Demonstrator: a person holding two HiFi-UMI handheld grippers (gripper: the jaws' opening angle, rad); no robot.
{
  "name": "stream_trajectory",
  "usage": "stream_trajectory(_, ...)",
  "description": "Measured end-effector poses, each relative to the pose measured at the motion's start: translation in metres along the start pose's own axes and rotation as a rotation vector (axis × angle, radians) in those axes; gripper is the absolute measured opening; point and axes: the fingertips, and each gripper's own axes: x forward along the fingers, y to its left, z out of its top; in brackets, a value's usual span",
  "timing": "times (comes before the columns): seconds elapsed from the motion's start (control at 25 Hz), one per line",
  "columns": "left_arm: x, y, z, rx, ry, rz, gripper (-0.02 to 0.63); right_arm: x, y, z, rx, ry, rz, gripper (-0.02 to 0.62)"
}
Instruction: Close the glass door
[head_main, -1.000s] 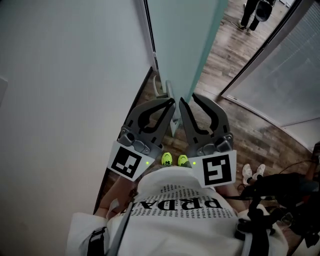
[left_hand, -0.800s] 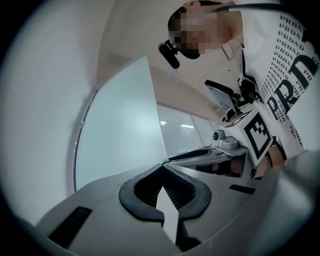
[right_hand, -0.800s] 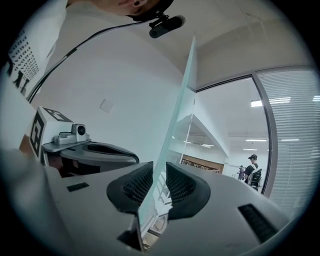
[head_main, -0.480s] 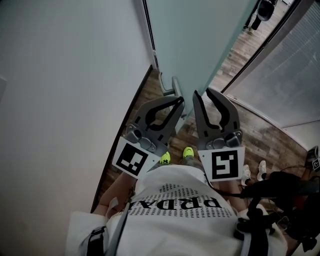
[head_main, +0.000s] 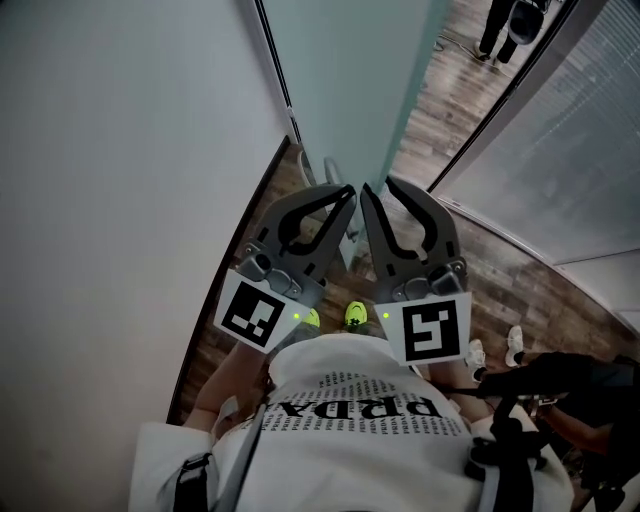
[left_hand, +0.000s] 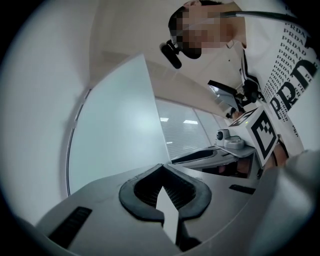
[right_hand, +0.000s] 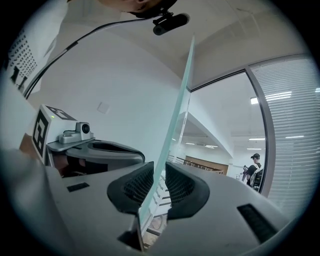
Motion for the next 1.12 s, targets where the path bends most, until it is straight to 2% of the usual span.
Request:
stream_trajectory(0.2, 0.001, -0.004, -0.035, -0.011, -0.033, 0.001, -0.009, 0.003, -0.003, -0.034, -0.028, -0.001, -0.036, 0.057)
stream_trajectory(0.44, -0.003, -0.009, -0.065, -0.017, -0.063, -0.065, -0.009, -0.005, -0.006, -0.061, -0.041, 0.025, -0.128, 0.057)
stream_trajectory(0.88, -0.011, -0.004, -0.060, 0.011, -0.150, -0.163, -0.008, -0.017, -0.027, -0.068, -0.123, 0.059, -0.257, 0.057)
stream_trajectory(1.12, -0.015, -0.002, -0.057, 0.004, -0.149, -0.139, -0.009, -0.019, -0.025, -0.061, -0.145, 0.052, -0.247, 0.057)
